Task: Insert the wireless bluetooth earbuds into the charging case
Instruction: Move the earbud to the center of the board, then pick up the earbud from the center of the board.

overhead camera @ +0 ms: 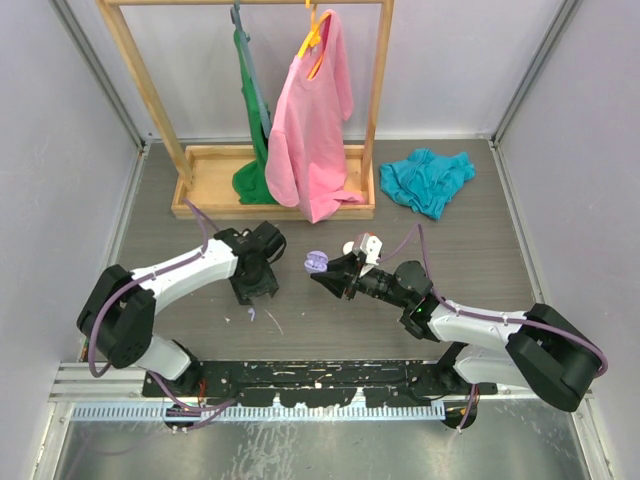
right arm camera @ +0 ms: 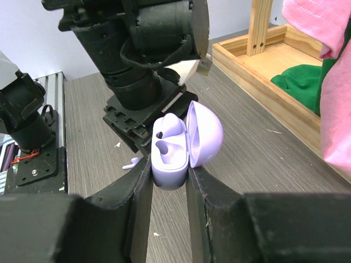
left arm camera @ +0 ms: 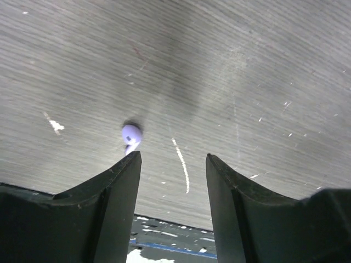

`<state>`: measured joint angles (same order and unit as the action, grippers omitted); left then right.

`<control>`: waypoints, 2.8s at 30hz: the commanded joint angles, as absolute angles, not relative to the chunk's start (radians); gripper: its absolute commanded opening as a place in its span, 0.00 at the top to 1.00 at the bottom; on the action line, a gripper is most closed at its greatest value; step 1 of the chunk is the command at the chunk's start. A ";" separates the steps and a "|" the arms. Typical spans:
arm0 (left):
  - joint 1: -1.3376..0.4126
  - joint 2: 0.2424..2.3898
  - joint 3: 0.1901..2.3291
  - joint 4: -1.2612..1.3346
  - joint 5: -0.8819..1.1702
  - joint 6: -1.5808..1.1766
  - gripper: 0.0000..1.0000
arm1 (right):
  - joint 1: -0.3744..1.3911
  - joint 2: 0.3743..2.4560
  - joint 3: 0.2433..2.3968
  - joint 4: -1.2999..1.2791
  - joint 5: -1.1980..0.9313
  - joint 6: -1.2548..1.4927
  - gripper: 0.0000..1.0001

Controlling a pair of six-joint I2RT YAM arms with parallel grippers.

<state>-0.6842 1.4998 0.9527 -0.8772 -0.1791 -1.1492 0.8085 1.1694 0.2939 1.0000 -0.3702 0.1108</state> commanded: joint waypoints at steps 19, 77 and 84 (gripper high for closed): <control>-0.652 1.588 0.967 -0.934 -0.184 -0.929 0.63 | 0.807 1.171 0.302 1.063 -0.356 0.109 0.99; -0.572 0.836 0.579 -0.340 -0.065 -0.689 0.86 | 0.826 1.341 0.357 1.166 -0.424 0.069 0.99; -0.572 0.701 0.569 -0.246 0.038 -0.624 0.86 | 0.828 1.392 0.387 1.208 -0.412 0.053 0.99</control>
